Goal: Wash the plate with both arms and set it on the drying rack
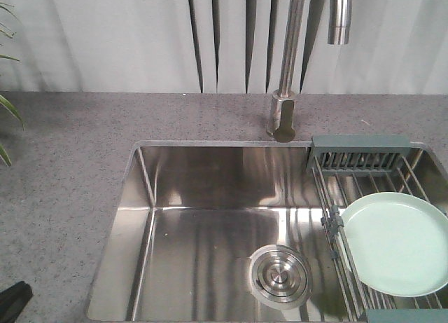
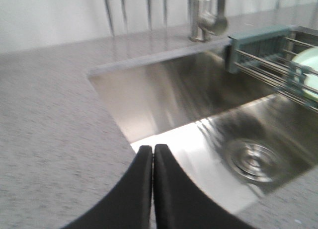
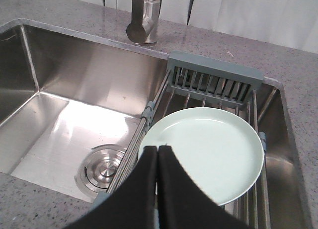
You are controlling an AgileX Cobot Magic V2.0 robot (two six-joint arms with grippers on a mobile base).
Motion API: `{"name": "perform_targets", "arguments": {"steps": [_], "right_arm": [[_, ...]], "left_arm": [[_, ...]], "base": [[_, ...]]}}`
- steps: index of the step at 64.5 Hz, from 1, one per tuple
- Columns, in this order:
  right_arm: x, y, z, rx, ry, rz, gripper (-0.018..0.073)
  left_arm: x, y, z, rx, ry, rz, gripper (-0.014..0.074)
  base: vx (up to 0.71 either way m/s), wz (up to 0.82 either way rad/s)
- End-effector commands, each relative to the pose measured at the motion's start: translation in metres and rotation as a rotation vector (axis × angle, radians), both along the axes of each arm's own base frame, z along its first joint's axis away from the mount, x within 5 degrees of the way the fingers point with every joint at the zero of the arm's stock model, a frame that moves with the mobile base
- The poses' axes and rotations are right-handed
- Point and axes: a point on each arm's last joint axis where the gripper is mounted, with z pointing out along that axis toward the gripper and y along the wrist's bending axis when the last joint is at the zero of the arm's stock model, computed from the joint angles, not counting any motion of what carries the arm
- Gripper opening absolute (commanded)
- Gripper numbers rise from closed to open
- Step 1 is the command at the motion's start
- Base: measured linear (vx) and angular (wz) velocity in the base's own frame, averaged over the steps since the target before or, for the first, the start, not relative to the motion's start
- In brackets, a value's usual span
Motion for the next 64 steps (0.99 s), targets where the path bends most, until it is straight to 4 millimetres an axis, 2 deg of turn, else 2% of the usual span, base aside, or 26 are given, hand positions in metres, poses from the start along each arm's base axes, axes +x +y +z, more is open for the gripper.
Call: {"name": "perform_targets", "arguments": {"steps": [1, 9, 19, 30, 46, 64], "right_arm": [[0.002, 0.0, 0.012, 0.009, -0.074, -0.002, -0.001], [0.002, 0.0, 0.012, 0.009, -0.074, -0.002, -0.001], [0.002, 0.0, 0.012, 0.009, -0.074, -0.002, -0.001], [0.002, 0.0, 0.012, 0.009, -0.074, -0.002, -0.001], [0.002, 0.0, 0.012, 0.01, -0.073, -0.002, -0.001], [0.002, 0.0, 0.012, 0.01, -0.073, -0.002, -0.001]], "left_arm": [[0.0, 0.008, -0.001, -0.011, -0.065, 0.096, -0.0006], [-0.002, 0.018, 0.004, -0.03, -0.135, 0.23, -0.0006], [-0.011, 0.024, 0.007, -0.033, -0.206, 0.304, -0.0006], [-0.013, 0.026, 0.003, 0.023, -0.187, 0.33, -0.0006], [-0.012, 0.028, 0.003, -0.111, -0.15, 0.373, -0.0006], [-0.012, 0.028, 0.003, -0.115, -0.15, 0.374, -0.0006]], "base": [[0.0, 0.0], [0.0, 0.0], [0.0, 0.0], [0.0, 0.0], [0.0, 0.0], [0.0, 0.0]]}}
